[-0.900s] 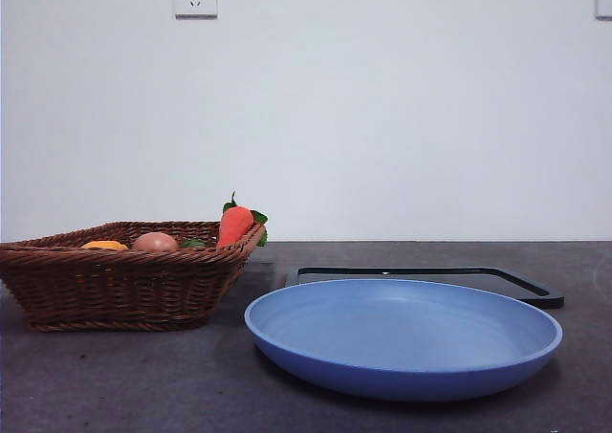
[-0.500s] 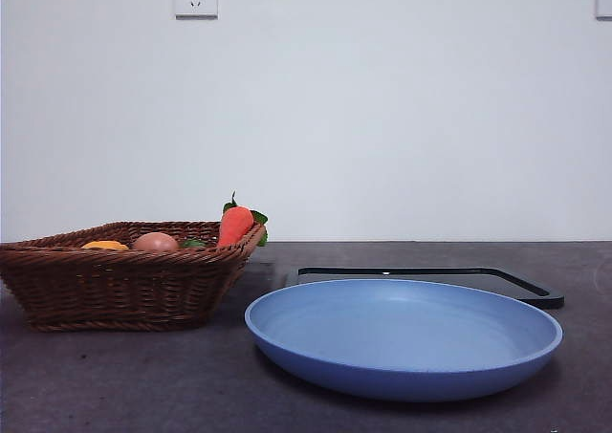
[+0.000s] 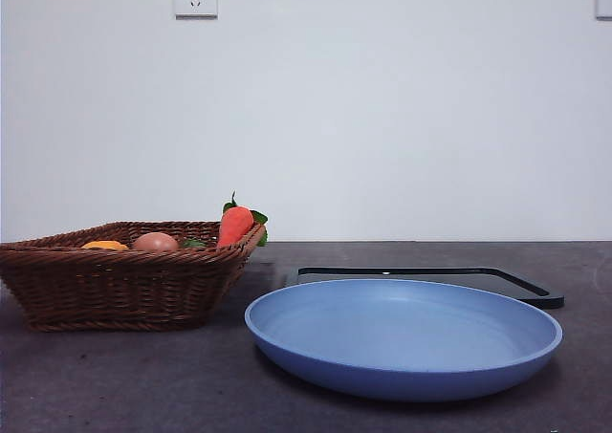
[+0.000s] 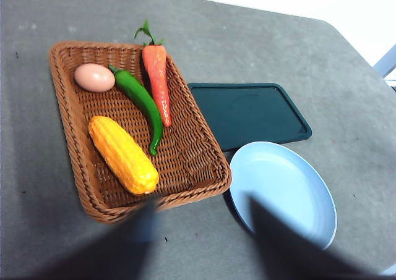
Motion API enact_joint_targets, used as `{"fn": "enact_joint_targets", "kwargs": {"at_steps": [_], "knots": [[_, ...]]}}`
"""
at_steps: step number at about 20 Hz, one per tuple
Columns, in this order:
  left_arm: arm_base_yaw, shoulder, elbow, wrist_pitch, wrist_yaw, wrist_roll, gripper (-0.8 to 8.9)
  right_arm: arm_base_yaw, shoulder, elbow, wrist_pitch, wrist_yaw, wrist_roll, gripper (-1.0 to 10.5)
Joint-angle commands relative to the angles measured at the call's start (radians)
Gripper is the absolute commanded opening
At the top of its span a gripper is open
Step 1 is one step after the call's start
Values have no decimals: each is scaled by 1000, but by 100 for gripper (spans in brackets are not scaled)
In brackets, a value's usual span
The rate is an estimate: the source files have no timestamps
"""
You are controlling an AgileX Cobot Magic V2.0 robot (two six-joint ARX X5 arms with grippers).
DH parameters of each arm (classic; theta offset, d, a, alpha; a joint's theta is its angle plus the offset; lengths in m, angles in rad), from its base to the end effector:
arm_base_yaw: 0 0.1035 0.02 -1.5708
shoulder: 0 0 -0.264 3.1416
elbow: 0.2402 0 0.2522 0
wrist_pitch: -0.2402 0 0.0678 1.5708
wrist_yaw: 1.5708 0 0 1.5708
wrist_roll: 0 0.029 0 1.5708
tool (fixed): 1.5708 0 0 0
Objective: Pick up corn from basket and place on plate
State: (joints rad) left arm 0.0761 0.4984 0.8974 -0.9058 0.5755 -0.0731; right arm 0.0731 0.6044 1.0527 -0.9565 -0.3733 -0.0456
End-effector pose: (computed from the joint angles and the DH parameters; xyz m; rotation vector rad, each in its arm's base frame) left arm 0.0721 -0.0103 0.3354 -0.2341 0.5032 -0.4711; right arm 0.0794 0.0164 0.3676 0.0327 0.4964 0.4480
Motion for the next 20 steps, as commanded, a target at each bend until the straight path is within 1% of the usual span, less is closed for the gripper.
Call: {"fn": "enact_joint_targets", "kwargs": {"at_steps": [1, 5, 8, 14, 20], "knots": [[0, 6, 18, 11, 4, 1, 391, 16, 26, 16, -10, -3, 12, 284], [0, 6, 18, 11, 4, 1, 391, 56, 102, 15, -39, 0, 12, 284], [0, 6, 18, 11, 4, 1, 391, 82, 215, 15, -32, 0, 12, 284], [0, 6, 18, 10, 4, 1, 391, 124, 533, 15, 45, 0, 2, 284], [0, 6, 18, 9, 4, 1, 391, 171, 827, 15, 140, -1, -27, 284]]}}
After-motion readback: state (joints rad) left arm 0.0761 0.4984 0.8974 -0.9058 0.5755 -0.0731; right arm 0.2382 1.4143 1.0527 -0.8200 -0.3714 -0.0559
